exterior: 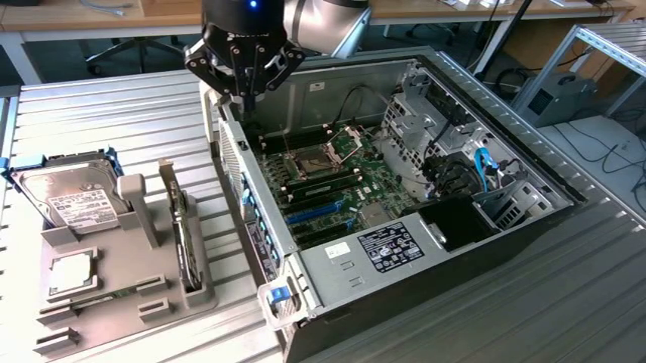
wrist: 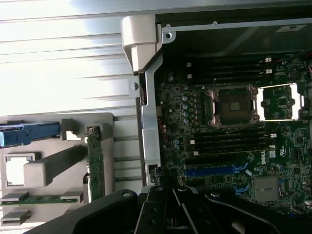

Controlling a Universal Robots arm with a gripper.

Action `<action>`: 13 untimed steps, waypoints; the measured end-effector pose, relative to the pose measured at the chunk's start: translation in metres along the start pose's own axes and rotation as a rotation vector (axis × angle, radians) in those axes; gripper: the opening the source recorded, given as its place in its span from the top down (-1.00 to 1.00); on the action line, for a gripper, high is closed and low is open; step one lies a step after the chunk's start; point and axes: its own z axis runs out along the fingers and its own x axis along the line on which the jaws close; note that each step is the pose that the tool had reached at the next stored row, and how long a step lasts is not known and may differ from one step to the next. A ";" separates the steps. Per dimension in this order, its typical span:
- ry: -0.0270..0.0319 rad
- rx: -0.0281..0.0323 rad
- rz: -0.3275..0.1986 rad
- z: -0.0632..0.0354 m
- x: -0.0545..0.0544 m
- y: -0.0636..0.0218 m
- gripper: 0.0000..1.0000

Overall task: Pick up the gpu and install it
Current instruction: 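Reach for the gpu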

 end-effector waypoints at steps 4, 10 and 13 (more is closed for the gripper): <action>0.0000 0.0000 0.000 0.0000 0.001 -0.0001 0.79; 0.0000 0.0000 0.000 -0.0001 0.003 -0.0002 0.79; 0.0000 0.0000 0.000 -0.0001 0.004 -0.0003 0.79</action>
